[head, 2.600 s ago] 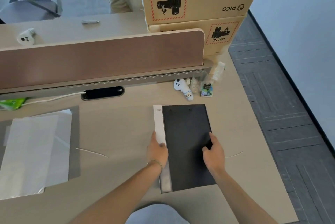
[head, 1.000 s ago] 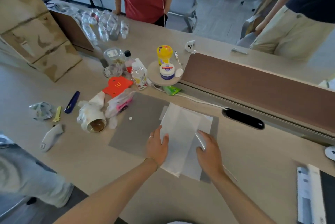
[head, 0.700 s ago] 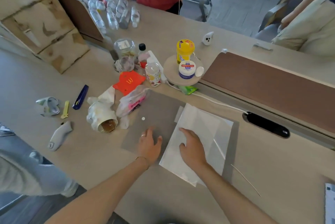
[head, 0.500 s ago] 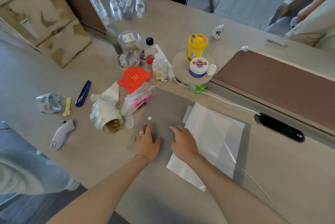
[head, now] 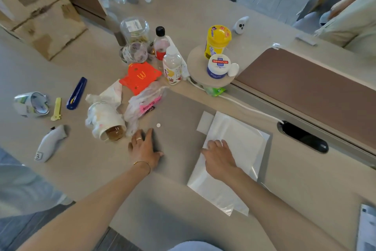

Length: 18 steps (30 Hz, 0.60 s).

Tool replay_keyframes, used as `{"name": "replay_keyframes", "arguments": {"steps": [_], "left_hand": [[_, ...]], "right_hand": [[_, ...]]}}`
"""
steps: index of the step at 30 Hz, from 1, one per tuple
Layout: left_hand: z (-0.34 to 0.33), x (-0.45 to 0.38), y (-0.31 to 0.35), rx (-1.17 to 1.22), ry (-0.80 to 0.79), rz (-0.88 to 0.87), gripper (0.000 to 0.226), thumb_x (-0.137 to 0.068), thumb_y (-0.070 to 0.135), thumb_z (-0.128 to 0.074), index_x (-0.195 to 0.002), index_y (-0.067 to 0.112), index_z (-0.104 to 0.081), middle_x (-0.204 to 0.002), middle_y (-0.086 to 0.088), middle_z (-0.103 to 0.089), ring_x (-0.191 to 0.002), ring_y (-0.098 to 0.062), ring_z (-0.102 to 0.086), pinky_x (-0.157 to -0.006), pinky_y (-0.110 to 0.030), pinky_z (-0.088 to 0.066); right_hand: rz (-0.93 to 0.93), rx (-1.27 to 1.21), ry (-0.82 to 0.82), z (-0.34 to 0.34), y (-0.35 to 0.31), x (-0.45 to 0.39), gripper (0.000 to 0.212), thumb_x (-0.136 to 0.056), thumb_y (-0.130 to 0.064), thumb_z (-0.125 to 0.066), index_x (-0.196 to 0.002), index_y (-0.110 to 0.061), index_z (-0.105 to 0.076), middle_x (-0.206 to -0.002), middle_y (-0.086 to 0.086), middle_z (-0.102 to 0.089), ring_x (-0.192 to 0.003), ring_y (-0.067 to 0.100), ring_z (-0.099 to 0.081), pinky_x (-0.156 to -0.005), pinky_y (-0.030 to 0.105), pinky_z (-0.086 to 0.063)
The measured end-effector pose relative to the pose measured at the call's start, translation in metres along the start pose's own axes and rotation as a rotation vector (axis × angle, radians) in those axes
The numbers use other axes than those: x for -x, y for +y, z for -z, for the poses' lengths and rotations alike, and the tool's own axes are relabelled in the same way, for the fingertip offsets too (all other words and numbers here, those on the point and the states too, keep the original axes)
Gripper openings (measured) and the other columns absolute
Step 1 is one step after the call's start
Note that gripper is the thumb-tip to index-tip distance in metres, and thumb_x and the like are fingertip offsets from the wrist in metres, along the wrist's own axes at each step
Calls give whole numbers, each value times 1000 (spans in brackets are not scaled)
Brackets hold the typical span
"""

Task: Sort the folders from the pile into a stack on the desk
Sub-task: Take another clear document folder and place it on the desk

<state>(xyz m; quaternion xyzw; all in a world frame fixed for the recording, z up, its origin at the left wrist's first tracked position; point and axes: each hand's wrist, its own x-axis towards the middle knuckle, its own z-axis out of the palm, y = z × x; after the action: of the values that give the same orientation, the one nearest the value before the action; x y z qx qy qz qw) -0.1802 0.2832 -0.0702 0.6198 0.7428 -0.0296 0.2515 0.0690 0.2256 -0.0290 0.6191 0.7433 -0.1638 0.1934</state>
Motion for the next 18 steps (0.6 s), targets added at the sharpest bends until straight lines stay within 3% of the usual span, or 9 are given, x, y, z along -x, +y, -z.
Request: {"name": "replay_keyframes", "arguments": {"steps": [5, 9, 14, 18], "left_hand": [[2, 2, 5, -2, 7, -2, 94, -72, 34, -82, -150, 30, -29, -150, -9, -31, -139, -35, -33, -114, -43, -30], [3, 4, 6, 1, 15, -6, 95, -70, 31, -84, -149, 29, -31, -148, -9, -34, -137, -35, -33, -110, -44, -35], [7, 1, 12, 34, -24, 83, 106, -63, 35, -82, -150, 32, -23, -153, -10, -25, -138, -35, -27, -108, -46, -34], [11, -4, 19, 159, 7, 112, 89, -75, 30, -75, -150, 27, -26, -150, -14, -36, -138, -38, -34, -107, -48, -35]], "right_hand": [[-67, -38, -26, -11, 19, 25, 55, -89, -18, -54, -143, -19, -46, -161, 18, -18, -146, 38, -23, -116, 50, -26], [-177, -47, -8, -14, 25, 40, 44, -89, -10, -52, -133, -9, -55, -163, 17, -18, -147, 39, -21, -117, 50, -24], [1, -274, 22, -11, 5, 31, 66, -89, -6, -49, -151, -19, -34, -166, 12, -7, -152, 33, -9, -120, 45, -22], [7, -249, -61, -18, 2, 24, 73, -88, -7, -49, -155, -27, -27, -167, 12, -3, -152, 35, -7, -120, 46, -23]]}}
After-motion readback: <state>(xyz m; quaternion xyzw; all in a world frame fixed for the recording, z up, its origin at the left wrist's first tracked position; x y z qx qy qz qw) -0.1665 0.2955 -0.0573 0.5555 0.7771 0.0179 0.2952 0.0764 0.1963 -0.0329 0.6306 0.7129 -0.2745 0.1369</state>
